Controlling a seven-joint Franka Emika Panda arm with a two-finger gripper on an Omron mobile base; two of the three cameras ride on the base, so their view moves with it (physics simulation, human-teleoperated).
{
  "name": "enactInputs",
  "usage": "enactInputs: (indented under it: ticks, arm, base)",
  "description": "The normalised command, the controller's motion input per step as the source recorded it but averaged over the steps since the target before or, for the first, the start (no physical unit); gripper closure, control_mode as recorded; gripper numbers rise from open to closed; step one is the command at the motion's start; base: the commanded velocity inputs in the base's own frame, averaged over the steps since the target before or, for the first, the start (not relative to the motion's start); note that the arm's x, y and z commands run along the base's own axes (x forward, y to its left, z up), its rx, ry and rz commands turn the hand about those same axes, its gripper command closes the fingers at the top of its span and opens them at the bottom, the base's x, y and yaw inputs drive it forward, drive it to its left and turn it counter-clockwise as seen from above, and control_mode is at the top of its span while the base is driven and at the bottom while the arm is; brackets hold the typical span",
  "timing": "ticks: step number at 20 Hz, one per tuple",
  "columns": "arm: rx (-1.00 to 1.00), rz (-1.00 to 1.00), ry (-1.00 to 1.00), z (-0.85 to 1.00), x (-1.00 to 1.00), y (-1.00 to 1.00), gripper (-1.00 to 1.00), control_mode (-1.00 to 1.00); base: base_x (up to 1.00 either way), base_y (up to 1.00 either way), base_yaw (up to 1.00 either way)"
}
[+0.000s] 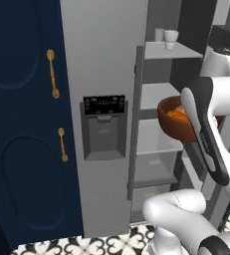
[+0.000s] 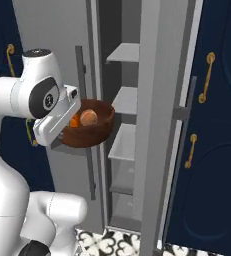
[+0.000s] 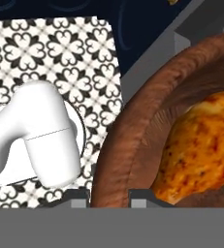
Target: Pick the chicken drumstick and onion from their plates and place them in the bowl. Then put the bowl in the fridge.
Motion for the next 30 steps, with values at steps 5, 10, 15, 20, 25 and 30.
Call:
enactInputs:
  ticks: [5, 10, 15, 20, 25, 30]
  arm:
    - [0.00, 0.00, 0.00, 0.00, 0.00, 0.00, 1.00, 1.00]
    - [0.00, 0.00, 0.00, 0.00, 0.00, 0.00, 1.00, 1.00]
    - [0.00, 0.00, 0.00, 0.00, 0.00, 0.00, 1.00, 1.00]
    - [0.00, 0.00, 0.00, 0.00, 0.00, 0.00, 1.00, 1.00]
    - [0.00, 0.00, 0.00, 0.00, 0.00, 0.00, 1.00, 1.00]
    - [0.00, 0.00, 0.00, 0.00, 0.00, 0.00, 1.00, 1.00]
  base:
    - [0.65, 0.00, -0.32]
    - [0.71, -0.09, -0.15]
    - [0.28, -0.50, 0.00]
    - [0.11, -0.47, 0.01]
    - [0.04, 0.00, 0.00]
    - [0.00, 0.33, 0.05]
